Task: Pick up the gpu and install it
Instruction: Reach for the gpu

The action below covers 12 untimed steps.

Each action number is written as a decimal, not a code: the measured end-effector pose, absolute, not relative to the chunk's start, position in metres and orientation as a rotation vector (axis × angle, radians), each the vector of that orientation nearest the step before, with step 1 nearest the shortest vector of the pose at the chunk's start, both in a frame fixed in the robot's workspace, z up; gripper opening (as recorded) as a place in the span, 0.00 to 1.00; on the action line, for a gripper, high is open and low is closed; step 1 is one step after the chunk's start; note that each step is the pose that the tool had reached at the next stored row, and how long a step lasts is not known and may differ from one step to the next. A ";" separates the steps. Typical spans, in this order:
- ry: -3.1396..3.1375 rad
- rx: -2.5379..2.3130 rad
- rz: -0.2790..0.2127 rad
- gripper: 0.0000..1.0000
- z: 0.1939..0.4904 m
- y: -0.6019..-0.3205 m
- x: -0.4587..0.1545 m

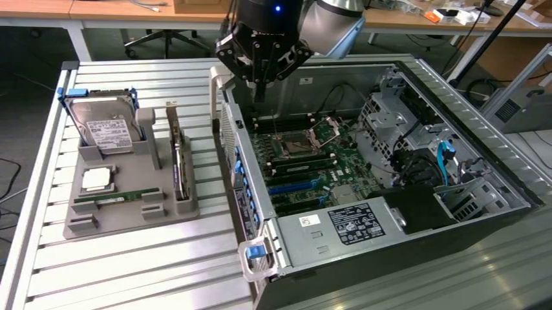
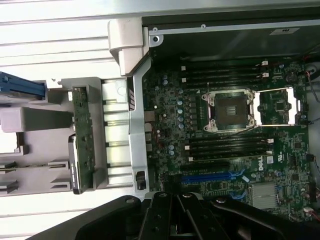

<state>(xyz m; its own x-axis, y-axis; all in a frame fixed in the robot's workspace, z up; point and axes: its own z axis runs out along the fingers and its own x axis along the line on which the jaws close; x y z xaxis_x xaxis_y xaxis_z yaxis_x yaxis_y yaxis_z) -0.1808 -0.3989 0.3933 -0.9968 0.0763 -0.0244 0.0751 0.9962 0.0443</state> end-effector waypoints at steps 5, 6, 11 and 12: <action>3.112 0.118 0.068 0.11 0.393 -0.399 -0.184; 3.112 0.118 0.068 0.11 0.393 -0.399 -0.184; 3.112 0.118 0.068 0.11 0.393 -0.399 -0.187; 3.112 0.118 0.068 0.11 0.393 -0.399 -0.187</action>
<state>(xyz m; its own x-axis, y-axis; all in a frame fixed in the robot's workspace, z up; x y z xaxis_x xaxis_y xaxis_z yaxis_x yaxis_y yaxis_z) -0.1871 -0.3989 0.3933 -0.9968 0.0762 -0.0245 0.0751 0.9962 0.0444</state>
